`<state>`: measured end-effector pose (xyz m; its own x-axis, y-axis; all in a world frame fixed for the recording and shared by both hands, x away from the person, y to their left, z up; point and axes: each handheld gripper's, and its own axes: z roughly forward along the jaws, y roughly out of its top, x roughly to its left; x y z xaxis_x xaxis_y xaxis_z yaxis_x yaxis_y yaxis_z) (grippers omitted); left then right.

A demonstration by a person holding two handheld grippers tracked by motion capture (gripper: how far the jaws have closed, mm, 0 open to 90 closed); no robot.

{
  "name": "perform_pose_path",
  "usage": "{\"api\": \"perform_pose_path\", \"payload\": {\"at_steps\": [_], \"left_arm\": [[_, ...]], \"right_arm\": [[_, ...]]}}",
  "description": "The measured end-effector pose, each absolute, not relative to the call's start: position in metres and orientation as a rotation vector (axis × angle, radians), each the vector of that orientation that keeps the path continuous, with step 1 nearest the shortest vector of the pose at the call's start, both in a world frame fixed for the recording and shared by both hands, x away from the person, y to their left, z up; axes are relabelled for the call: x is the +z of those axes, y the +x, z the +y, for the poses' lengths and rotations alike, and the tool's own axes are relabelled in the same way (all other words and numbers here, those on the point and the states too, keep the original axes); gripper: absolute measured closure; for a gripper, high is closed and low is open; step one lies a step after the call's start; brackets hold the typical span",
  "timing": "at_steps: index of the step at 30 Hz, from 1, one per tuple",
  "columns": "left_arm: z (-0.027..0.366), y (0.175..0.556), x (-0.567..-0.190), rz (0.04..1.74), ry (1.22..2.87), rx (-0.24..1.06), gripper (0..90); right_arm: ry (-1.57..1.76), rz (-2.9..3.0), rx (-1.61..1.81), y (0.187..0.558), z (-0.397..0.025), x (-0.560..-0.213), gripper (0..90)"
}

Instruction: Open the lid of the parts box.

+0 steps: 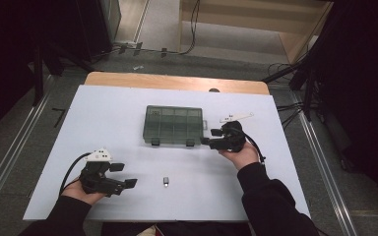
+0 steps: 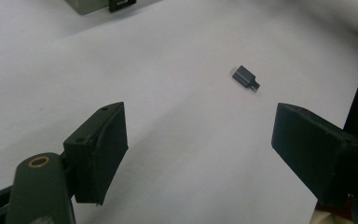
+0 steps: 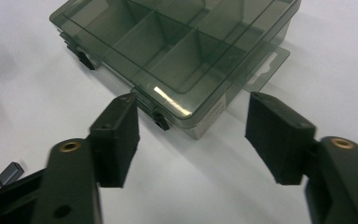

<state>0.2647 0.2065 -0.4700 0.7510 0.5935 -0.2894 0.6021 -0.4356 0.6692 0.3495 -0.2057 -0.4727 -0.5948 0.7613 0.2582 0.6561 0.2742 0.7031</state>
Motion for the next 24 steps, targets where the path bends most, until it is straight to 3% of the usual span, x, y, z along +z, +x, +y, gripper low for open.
{"api": "perform_pose_path", "payload": {"at_steps": [13,24], "left_arm": [[0.208,0.264,-0.469,0.893,2.140,-0.013,19.0],[0.207,0.264,-0.469,0.894,2.141,-0.013,19.0]], "right_arm": [[1.431,2.425,1.157,0.347,-0.213,-0.480,87.2],[1.426,2.489,1.130,0.350,-0.210,-0.486,87.6]]}}
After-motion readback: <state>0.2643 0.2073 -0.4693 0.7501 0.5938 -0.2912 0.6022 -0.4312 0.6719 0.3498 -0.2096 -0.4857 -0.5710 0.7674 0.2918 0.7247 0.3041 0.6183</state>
